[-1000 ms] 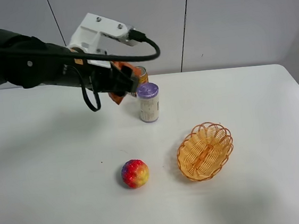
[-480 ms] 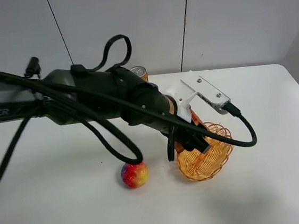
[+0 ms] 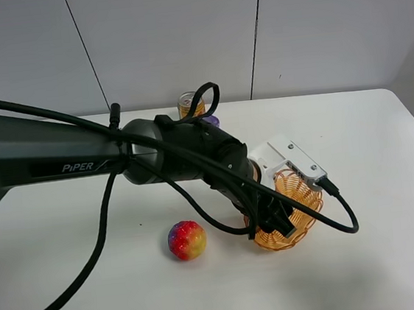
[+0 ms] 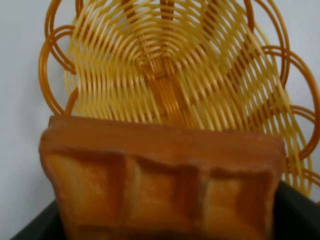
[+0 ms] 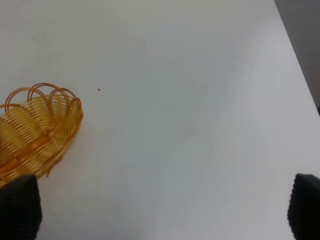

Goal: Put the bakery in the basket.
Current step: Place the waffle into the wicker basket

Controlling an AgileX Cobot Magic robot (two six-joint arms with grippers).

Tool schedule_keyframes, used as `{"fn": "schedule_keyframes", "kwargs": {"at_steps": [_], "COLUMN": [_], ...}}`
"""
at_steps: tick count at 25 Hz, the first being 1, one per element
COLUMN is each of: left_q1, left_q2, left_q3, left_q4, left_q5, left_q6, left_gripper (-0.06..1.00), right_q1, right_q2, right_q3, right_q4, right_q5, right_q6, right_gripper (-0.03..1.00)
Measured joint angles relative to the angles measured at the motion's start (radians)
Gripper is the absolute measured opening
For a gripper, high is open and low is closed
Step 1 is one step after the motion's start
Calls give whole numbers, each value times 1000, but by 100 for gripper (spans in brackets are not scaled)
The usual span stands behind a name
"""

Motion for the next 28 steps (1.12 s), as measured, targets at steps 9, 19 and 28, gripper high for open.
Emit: {"fn": "schedule_keyframes", "kwargs": {"at_steps": [9, 19, 28], "left_q1": [-27, -37, -37], "left_q2": [0, 0, 0], "left_q3": [0, 0, 0], "left_q4": [-52, -58, -66], "left_q5": [-15, -82, -107], "left_q6": [3, 10, 11], "left_gripper": [67, 67, 67], "right_q1": [0, 0, 0], "right_q2": [0, 0, 0], "right_q3": [0, 0, 0], "right_q4": [0, 0, 0], "right_q5": [0, 0, 0], "right_q6": [0, 0, 0], "right_gripper": [99, 99, 99]}}
